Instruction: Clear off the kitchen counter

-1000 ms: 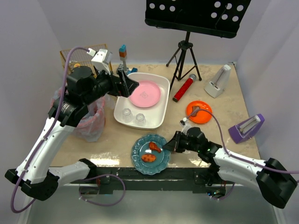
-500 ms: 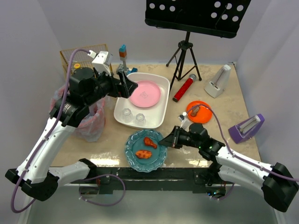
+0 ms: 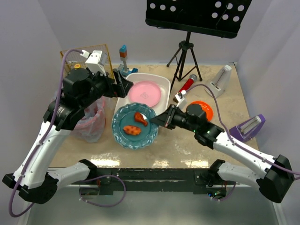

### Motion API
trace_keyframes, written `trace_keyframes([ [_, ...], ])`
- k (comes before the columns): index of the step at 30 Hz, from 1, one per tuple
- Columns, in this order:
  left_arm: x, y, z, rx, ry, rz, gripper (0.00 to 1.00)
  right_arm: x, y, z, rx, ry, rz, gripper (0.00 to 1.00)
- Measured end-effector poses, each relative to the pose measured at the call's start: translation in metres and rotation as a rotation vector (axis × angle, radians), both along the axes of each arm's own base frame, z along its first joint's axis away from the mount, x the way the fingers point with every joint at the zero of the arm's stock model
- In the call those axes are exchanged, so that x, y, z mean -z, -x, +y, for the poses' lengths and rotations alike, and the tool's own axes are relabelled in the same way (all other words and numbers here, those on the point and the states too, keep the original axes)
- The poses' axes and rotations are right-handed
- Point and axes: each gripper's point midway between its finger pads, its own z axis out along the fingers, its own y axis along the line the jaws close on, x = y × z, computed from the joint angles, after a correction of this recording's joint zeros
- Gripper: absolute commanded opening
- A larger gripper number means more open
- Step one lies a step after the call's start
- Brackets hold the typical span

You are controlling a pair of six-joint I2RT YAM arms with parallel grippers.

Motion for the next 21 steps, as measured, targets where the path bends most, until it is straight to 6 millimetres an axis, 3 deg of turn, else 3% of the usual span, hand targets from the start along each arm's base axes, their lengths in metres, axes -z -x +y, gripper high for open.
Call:
trace_keyframes([
  [6, -0.035, 0.003, 0.012, -0.045, 0.022, -0.068, 1.00, -0.045, -0.028, 0.017, 0.058, -0.054, -0.011, 0.00],
  [14, -0.079, 0.013, 0.029, -0.107, 0.085, -0.149, 1.00, -0.060, -0.071, 0.047, 0.124, -0.041, 0.042, 0.00],
  [21, -0.110, 0.029, 0.041, -0.127, 0.135, -0.216, 0.99, -0.094, -0.114, 0.069, 0.202, -0.061, 0.013, 0.00],
])
